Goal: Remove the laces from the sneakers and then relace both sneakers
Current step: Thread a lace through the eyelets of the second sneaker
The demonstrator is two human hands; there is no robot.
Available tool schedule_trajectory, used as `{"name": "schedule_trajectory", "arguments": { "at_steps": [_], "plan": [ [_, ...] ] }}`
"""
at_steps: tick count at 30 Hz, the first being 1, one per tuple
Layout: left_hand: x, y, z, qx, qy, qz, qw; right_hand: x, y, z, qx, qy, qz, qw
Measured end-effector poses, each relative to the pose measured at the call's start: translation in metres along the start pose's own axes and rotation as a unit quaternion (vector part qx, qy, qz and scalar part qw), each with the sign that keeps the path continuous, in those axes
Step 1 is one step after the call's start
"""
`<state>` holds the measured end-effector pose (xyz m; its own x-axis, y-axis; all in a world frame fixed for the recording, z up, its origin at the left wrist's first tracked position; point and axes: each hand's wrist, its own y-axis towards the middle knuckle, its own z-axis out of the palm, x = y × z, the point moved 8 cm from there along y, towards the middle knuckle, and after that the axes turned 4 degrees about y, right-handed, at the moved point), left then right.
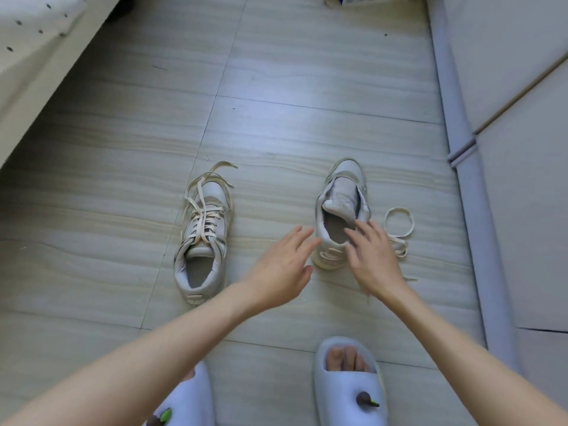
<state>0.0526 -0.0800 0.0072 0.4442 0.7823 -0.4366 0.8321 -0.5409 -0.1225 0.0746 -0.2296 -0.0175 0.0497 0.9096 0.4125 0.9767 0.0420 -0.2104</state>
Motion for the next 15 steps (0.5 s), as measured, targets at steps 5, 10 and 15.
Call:
{"name": "schedule_trajectory", "arguments": {
  "at_steps": [5,10,15],
  "plan": [
    [-0.01,0.032,0.036,0.105,0.106,0.013,0.989,0.001,-0.019,0.008,0.004,0.048,-0.08,0.996],
    [-0.017,0.018,0.024,0.035,0.101,0.06,0.992,-0.003,-0.043,0.004,-0.019,0.204,-0.048,0.978],
    [-0.023,-0.029,0.02,0.021,0.023,0.078,0.996,-0.066,-0.056,0.006,-0.092,0.348,0.168,0.918]
  ]
}}
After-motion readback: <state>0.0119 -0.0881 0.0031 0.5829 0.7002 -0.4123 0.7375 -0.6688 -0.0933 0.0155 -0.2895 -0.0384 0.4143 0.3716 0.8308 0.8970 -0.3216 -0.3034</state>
